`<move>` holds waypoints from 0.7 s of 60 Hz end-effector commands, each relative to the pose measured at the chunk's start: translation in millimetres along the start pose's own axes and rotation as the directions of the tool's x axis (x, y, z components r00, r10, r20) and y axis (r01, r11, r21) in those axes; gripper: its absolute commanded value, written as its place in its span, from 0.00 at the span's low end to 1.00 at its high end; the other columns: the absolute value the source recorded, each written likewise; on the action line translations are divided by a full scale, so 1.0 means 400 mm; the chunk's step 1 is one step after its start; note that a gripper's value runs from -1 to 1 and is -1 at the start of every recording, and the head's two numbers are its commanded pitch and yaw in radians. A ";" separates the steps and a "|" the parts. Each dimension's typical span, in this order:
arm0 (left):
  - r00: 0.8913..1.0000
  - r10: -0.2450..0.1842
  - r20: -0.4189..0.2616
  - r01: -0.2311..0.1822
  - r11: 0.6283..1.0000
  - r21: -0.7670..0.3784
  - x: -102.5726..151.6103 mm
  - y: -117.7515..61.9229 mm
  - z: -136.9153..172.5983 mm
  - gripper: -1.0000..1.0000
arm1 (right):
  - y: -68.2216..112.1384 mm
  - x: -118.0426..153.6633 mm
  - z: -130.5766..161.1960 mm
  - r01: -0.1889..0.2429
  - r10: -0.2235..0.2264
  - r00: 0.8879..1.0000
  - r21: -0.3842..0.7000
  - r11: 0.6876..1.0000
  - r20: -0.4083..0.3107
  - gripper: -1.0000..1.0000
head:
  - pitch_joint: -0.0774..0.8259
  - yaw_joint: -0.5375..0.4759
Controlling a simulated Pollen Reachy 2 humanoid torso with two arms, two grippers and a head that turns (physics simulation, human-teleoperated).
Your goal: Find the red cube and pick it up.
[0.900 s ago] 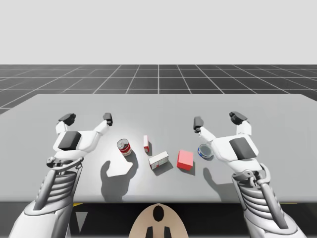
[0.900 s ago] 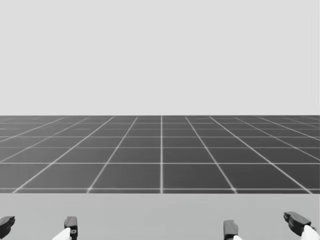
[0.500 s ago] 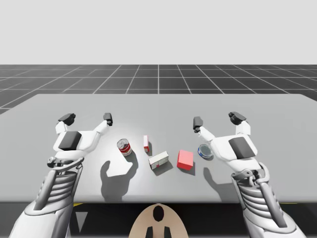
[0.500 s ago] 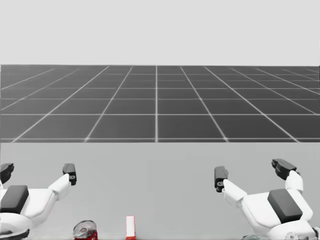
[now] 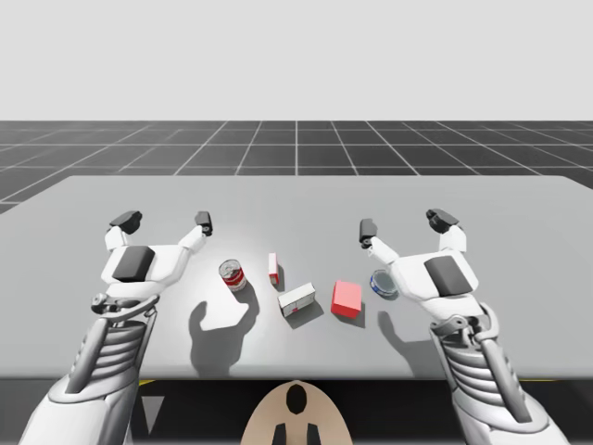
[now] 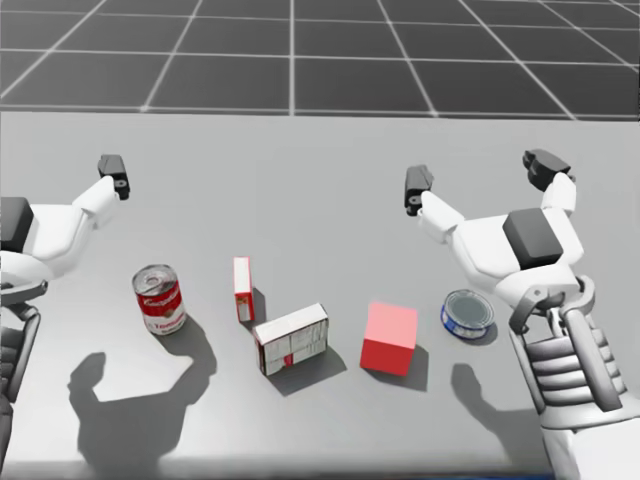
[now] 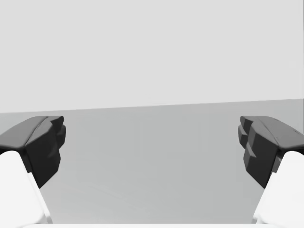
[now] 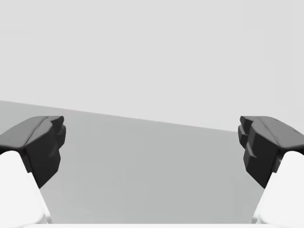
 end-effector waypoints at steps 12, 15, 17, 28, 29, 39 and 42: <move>1.000 -0.001 0.001 0.001 1.000 -0.014 -0.001 -0.011 0.005 0.00 | 0.010 -0.010 0.000 -0.012 0.012 1.000 0.001 1.000 -0.001 0.00 | 0.88 0.40; 1.000 -0.001 0.001 0.001 1.000 -0.016 0.000 -0.012 0.006 0.00 | 0.010 -0.010 0.000 -0.009 0.009 1.000 0.002 1.000 -0.003 0.00 | 0.89 0.38; 1.000 -0.001 0.001 0.001 1.000 -0.016 0.000 -0.013 0.007 0.00 | 0.011 -0.011 0.000 -0.011 0.011 1.000 0.003 1.000 -0.001 0.00 | 0.90 0.37; 1.000 -0.001 0.000 0.001 1.000 -0.016 0.000 -0.015 0.007 0.00 | 0.017 -0.011 0.002 -0.017 0.017 1.000 0.016 1.000 -0.001 0.00 | 0.92 0.33; 1.000 -0.001 0.000 0.001 1.000 -0.015 0.000 -0.015 0.007 0.00 | 0.018 -0.010 0.003 -0.017 0.017 1.000 0.016 1.000 -0.001 0.00 | 0.92 0.33; 1.000 0.004 -0.005 -0.004 1.000 -0.010 0.001 -0.014 0.008 0.00 | 0.044 0.030 0.049 0.068 -0.066 0.994 0.018 0.998 -0.088 0.00 | 0.92 0.35; 1.000 0.005 -0.006 -0.005 1.000 -0.010 0.000 -0.013 0.009 0.00 | 0.057 0.035 0.071 0.050 -0.050 0.994 -0.002 0.999 -0.101 0.00 | 0.92 0.35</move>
